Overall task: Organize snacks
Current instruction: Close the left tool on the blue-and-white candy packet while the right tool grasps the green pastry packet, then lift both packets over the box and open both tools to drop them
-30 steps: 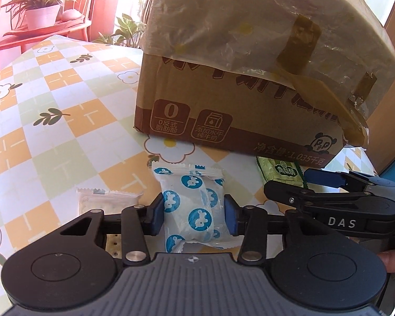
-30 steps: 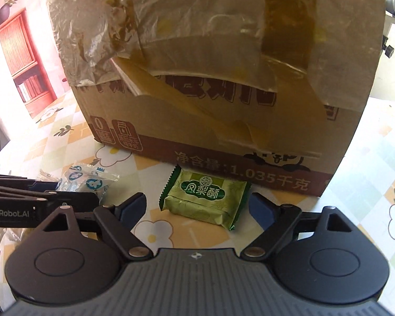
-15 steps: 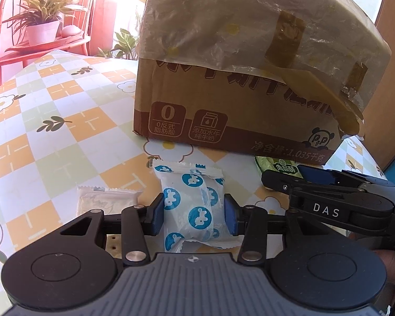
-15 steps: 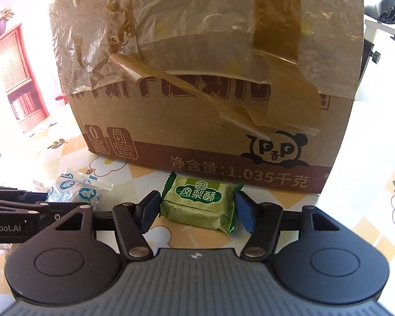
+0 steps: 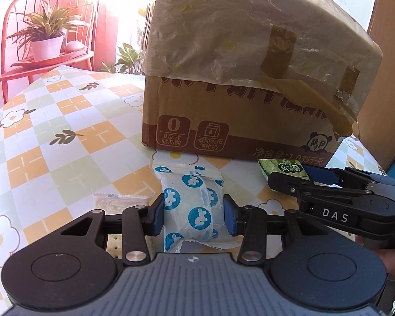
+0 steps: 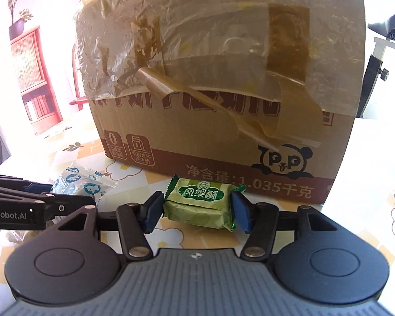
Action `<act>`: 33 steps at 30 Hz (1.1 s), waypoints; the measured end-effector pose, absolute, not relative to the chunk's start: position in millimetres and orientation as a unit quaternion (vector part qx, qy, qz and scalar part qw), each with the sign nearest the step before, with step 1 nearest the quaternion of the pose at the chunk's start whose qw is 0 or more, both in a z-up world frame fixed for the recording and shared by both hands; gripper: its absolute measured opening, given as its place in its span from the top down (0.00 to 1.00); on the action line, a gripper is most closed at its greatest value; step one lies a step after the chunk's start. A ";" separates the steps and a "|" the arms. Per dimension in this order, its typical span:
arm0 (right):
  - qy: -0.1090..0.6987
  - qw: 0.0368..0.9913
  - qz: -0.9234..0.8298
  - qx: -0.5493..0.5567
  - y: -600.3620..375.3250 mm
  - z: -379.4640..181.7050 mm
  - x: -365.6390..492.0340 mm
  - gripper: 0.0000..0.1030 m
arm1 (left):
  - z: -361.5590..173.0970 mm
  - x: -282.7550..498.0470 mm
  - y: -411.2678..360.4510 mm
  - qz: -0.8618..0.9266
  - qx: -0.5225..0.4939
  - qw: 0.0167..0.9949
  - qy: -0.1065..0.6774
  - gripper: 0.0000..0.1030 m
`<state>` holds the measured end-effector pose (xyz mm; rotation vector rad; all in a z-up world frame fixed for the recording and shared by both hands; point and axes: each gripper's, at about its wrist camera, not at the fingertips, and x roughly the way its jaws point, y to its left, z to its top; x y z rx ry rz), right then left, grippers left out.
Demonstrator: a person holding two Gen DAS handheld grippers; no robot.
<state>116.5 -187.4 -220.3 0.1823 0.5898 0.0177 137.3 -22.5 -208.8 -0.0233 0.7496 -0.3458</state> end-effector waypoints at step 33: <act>0.143 0.989 0.035 -0.019 -237.6 -37.1 161.9 0.43 | -15.8 214.9 -74.2 -0.214 -0.026 0.958 0.188 0.55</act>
